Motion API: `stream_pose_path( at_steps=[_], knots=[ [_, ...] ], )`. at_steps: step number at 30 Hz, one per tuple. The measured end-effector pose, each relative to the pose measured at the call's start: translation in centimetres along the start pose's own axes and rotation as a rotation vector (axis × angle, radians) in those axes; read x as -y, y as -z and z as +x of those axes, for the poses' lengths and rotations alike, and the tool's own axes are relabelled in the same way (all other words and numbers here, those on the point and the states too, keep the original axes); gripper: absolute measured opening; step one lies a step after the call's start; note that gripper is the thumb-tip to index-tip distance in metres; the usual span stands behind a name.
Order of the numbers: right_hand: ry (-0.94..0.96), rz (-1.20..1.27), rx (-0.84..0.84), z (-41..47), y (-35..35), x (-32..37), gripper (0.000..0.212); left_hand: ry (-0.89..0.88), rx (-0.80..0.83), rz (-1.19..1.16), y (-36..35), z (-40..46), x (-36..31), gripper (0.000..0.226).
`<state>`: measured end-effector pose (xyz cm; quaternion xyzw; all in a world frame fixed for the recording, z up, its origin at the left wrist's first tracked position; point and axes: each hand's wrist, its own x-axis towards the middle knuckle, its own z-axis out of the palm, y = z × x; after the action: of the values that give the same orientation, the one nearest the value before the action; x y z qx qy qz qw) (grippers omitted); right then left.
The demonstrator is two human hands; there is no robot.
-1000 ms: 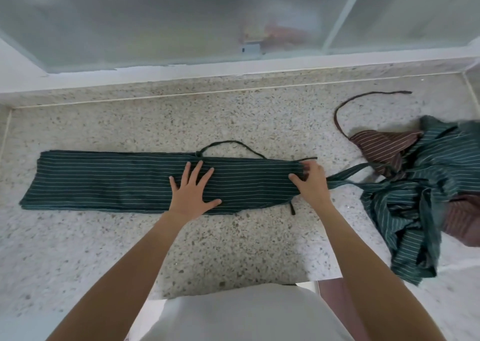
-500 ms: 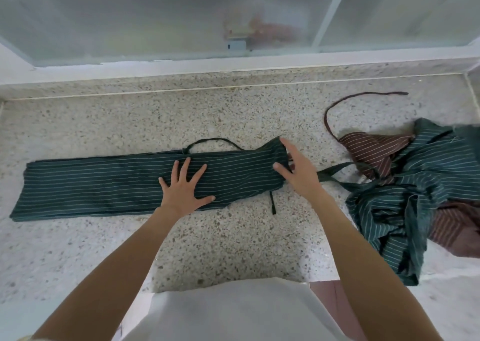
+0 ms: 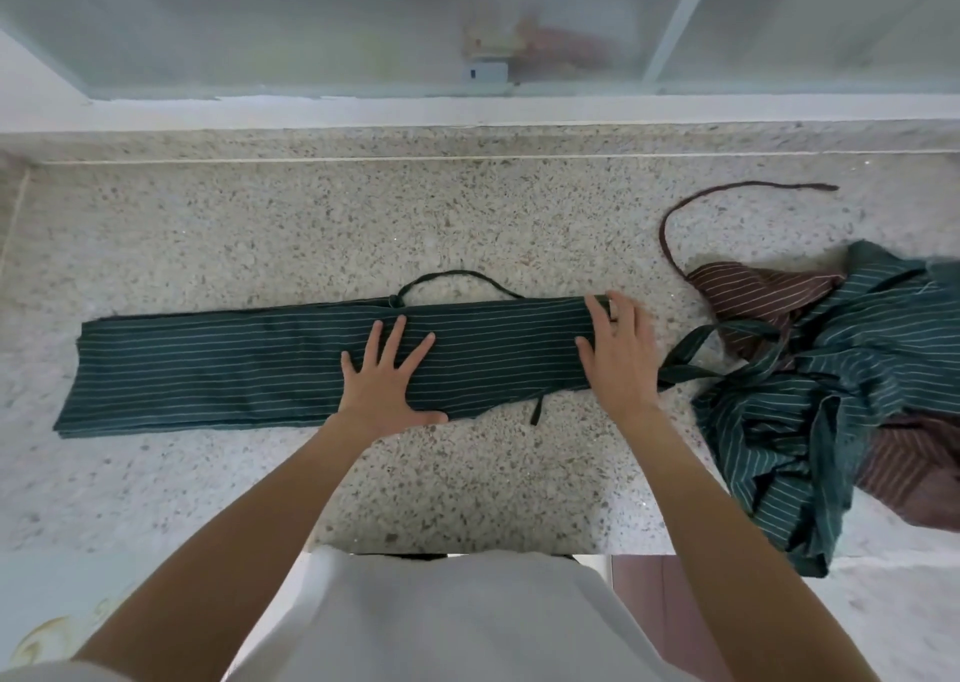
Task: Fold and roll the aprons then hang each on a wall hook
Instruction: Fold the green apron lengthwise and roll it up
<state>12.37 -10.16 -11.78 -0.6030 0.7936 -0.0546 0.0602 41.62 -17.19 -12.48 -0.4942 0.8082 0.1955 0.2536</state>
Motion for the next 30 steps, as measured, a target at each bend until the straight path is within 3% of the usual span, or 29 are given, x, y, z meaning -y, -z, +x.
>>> stream_pose_path(
  at_steps=[4,7,13,17,21,24,30],
  knots=[
    [0.171,0.132,-0.04,-1.2,0.4,5.5,0.035,-0.05,-0.227,-0.373,-0.4,-1.6,1.6,0.08],
    [0.272,0.223,0.052,-1.9,-0.1,10.3,0.042,-0.051,-0.359,-0.586,-1.3,-2.9,4.2,0.054],
    [0.445,0.37,0.322,-3.3,-2.8,23.3,0.039,0.289,-0.481,-0.507,-5.1,-6.7,13.8,0.04],
    [0.345,0.368,0.37,-3.9,-5.1,29.9,0.04,0.359,-0.508,-0.505,-6.0,-8.5,19.9,0.029],
    [0.214,0.131,0.373,-4.9,-7.7,31.9,0.061,0.417,-0.553,-0.518,-6.7,-9.8,25.4,0.018],
    [0.234,0.054,0.367,-5.8,-8.9,31.6,0.075,0.447,-0.553,-0.547,-7.4,-10.8,28.4,0.024],
    [0.246,0.222,0.28,-6.5,-9.0,31.1,0.056,0.6,-0.485,-0.636,-7.6,-11.9,31.0,0.074]
  ],
)
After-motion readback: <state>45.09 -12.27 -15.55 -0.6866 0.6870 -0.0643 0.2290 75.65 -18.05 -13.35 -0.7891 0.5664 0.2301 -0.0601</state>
